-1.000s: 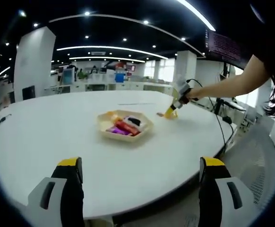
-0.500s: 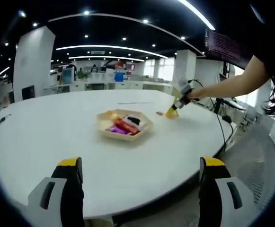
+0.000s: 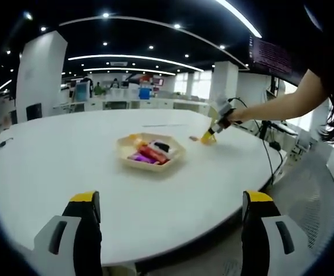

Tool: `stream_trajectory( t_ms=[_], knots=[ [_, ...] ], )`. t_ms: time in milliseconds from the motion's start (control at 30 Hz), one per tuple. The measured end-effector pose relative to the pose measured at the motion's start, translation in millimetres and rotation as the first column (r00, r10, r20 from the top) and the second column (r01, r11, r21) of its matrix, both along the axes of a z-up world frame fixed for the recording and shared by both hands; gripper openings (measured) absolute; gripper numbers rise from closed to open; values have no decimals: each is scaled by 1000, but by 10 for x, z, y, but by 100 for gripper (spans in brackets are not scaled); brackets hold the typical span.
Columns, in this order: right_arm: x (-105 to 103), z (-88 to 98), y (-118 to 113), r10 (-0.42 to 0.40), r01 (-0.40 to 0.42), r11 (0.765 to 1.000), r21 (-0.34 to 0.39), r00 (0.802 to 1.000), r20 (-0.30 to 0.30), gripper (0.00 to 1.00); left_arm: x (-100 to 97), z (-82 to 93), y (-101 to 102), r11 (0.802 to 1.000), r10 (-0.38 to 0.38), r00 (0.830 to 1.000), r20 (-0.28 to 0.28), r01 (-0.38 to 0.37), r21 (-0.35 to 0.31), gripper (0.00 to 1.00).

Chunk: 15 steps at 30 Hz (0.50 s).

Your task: Place the target food into the container with the food tongs after gripping and lifting it, then release it inside without dropping or visibly crushing the food.

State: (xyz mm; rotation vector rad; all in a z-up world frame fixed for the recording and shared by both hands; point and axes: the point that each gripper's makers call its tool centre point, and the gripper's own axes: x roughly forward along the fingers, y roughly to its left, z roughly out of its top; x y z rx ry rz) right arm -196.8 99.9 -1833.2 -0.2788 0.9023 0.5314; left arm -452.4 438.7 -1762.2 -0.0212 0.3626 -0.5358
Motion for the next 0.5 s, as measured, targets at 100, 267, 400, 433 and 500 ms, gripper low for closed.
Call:
stream_trajectory(
  t_ms=[100, 267, 400, 433, 500],
  knots=[
    [-1, 6, 6, 8, -8, 1000, -10, 1000, 11, 24, 0, 0, -1, 1000, 0, 1000, 0, 0, 1, 99],
    [2, 10, 3, 3, -3, 1000, -11, 1000, 12, 24, -4, -2, -2, 1000, -2, 1000, 0, 2, 3, 99],
    [5, 17, 5, 2, -2, 1000, -12, 1000, 14, 24, -8, -4, -7, 1000, -5, 1000, 0, 5, 3, 99],
    [5, 24, 10, 2, -2, 1000, -10, 1000, 15, 24, -9, -1, -12, 1000, -8, 1000, 1, 8, 1, 99],
    [2, 31, 17, 6, -5, 1000, -15, 1000, 15, 24, -13, -2, -19, 1000, -12, 1000, 1, 12, 1, 99]
  ],
)
